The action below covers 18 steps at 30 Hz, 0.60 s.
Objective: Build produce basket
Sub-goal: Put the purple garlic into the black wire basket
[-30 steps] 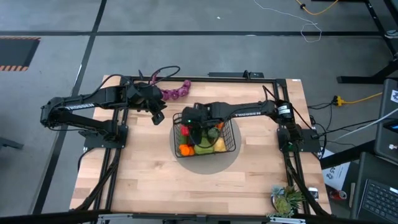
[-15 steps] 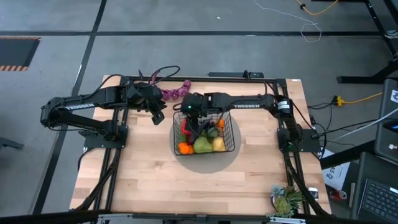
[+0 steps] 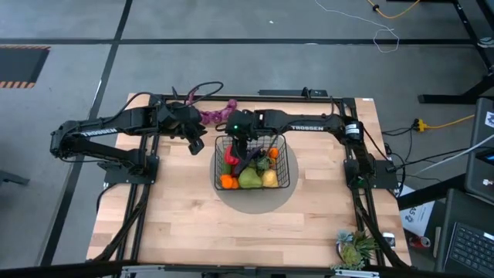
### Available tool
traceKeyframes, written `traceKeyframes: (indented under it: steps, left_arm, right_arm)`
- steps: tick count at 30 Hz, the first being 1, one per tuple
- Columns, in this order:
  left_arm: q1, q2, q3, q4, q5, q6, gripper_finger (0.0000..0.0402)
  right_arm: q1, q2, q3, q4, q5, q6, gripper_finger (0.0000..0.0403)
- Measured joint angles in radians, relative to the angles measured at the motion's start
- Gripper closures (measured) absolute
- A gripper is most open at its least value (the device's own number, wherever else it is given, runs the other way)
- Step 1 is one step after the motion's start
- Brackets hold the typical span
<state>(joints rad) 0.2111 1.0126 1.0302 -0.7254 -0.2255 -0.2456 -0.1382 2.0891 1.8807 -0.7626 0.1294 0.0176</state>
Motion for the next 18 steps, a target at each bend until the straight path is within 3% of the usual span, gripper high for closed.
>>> traceKeyframes:
  steps: [9, 13, 18]
  left_arm:
    - [0.042, 0.001, 0.001, -0.017, 0.017, -0.222, 0.0327]
    - [0.157, 0.044, 0.001, -0.026, -0.012, -0.259, 0.0327]
    - [0.367, 0.128, 0.001, -0.023, -0.005, -0.263, 0.0327]
  right_arm:
    - [-0.024, -0.045, 0.341, -0.477, 0.183, -0.074, 0.0222]
    - [-0.084, -0.048, 0.477, -0.631, 0.223, -0.075, 0.0222]
    - [-0.19, -0.133, 0.422, -0.734, 0.262, -0.045, 0.0222]
